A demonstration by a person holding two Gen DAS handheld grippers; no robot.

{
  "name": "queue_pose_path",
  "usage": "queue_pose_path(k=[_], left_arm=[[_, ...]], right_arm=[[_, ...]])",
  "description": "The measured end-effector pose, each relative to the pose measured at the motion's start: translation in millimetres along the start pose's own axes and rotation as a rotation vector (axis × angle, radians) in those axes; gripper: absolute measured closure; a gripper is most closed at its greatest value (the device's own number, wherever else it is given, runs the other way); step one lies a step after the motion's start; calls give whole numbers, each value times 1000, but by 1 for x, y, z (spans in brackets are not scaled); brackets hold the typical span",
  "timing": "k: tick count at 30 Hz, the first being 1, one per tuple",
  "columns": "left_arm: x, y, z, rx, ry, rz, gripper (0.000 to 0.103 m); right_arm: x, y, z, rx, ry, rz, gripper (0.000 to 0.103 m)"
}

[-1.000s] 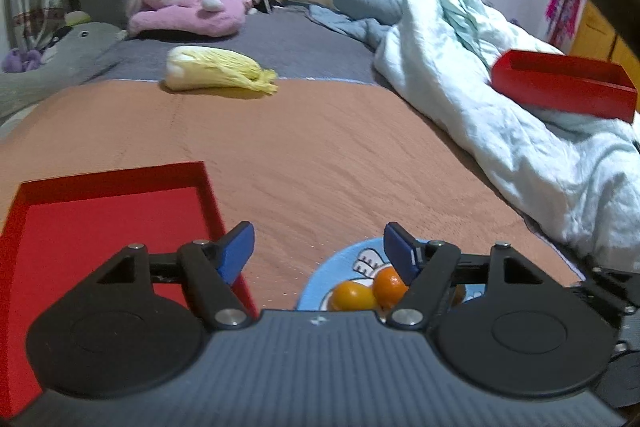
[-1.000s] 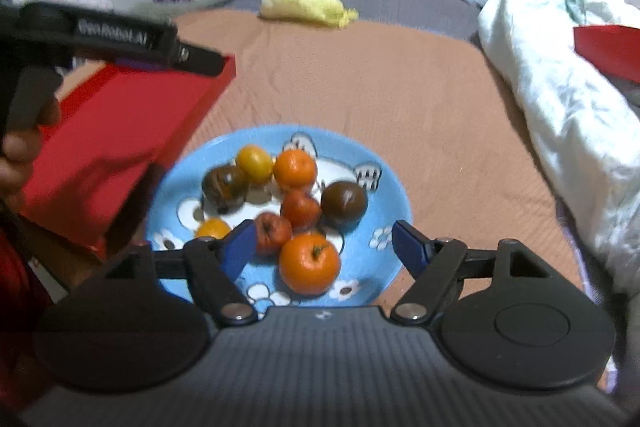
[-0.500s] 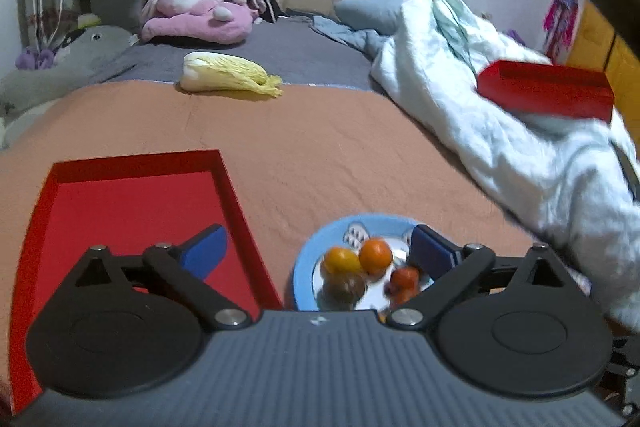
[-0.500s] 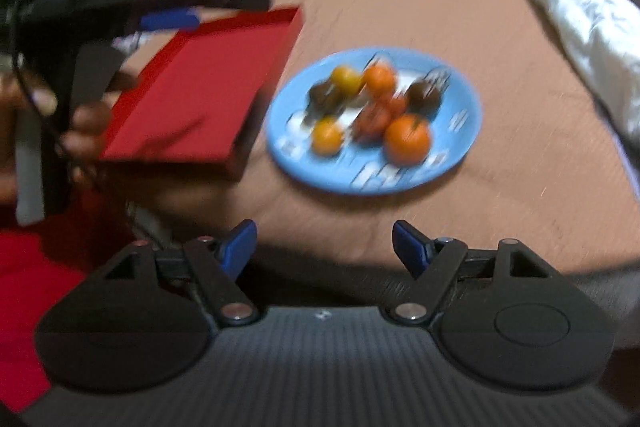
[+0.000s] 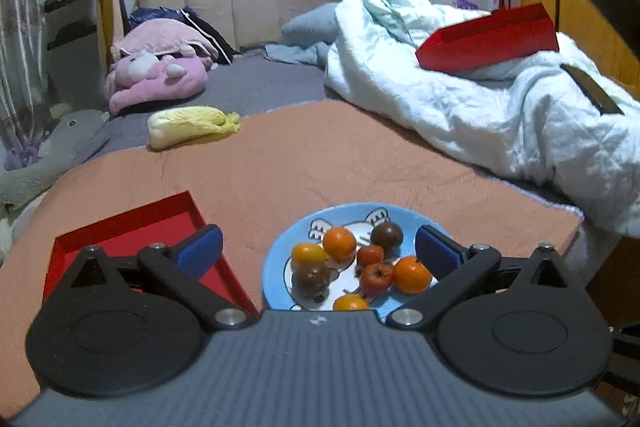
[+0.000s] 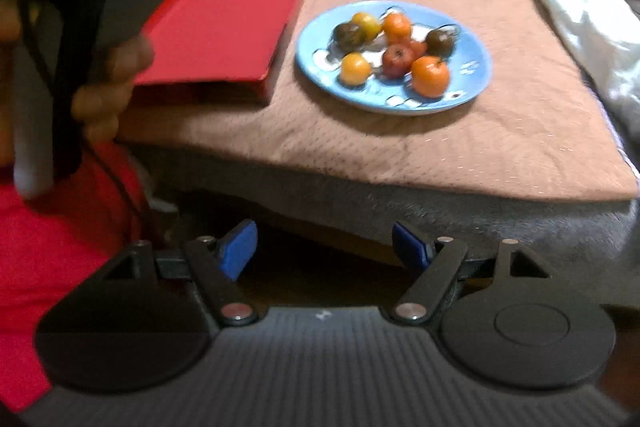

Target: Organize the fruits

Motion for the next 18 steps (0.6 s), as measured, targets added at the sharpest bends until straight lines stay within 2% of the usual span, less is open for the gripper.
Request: queue_pose_path(k=[1,2,4,10,13,18], left_arm=[[-1,-1,1,-4,-9,5,0],[-2,-2,2,-4,-20,8,0],[-2,-1,1,14,-37,14,0],[-9,4,6,49,-22,43,0],[-11,13,6,85,-22,80,0],[-13,23,15,98,-50,163,0]], right_arm=[[-2,0,3,-13,8,-21,26],[-4,1,6,-25,17,-42,14],[-7,7,6,-34,34,-70,1],[-8,20,10,-51,109,-38,0],[-13,16,18,-88,130,-12,0],[-27,7,25,-121,138,3,0]])
Point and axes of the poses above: each gripper's, at about its wrist camera, not at the fingertips, and z roughly against the way its jaws point, x to its left, y to its underside, the point moved 3 cm from there along -z, roughly the way its jaws point, and after that the axes turned 2 degrees about z, right-handed, at the moved point
